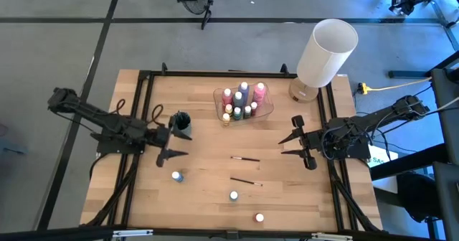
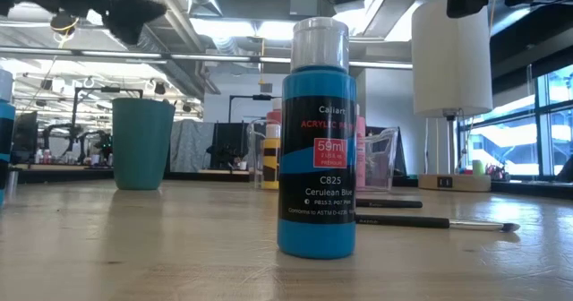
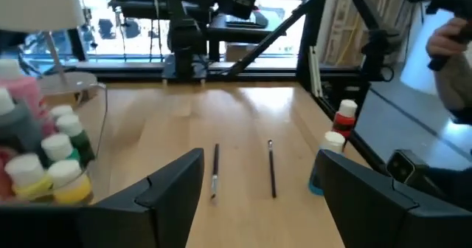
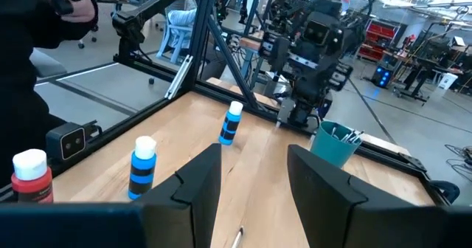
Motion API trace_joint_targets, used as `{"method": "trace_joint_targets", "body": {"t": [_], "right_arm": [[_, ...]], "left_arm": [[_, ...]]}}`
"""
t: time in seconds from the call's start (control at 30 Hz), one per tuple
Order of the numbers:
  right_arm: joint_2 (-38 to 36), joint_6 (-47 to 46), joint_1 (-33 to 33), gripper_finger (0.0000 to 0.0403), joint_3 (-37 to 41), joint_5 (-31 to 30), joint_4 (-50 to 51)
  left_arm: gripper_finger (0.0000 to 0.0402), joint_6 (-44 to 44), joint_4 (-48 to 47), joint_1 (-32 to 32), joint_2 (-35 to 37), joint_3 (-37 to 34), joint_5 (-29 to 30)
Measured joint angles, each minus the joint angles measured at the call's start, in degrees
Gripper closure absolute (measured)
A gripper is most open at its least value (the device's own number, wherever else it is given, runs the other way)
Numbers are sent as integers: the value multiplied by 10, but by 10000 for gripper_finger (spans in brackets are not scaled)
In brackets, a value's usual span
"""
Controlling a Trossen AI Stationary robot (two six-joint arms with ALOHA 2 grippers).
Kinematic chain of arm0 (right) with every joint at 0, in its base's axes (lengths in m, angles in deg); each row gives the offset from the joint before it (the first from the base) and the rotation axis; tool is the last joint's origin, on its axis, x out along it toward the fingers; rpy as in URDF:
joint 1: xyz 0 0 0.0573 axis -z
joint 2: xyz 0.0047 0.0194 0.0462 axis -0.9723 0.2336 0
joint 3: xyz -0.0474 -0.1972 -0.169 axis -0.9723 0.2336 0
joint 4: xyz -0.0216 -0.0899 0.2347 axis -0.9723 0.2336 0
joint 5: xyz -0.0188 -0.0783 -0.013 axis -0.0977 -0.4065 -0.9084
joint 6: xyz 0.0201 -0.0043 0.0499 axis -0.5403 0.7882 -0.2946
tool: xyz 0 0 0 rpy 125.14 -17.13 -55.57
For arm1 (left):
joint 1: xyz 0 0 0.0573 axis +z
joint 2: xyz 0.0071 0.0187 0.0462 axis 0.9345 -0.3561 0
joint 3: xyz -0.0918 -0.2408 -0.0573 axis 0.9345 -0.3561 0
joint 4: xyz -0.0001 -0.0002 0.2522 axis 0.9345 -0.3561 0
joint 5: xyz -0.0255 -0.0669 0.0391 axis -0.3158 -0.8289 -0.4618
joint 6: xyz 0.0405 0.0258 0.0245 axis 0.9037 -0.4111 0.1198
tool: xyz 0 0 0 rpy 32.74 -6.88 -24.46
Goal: Pick & Place Paint Supplies
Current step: Put the blue paint bottle into the transparent bin
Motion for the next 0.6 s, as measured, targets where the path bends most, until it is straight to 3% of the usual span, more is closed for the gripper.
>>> {"method": "trace_joint_targets", "body": {"t": [0.37, 0.6], "right_arm": [[0, -39, 0, 244, 0, 0, 2], [0, -61, 0, 244, 0, 0, 6]], "left_arm": [[142, -72, -152, -90, -47, 73, 104], [142, -179, -176, -141, -82, 84, 105]]}}
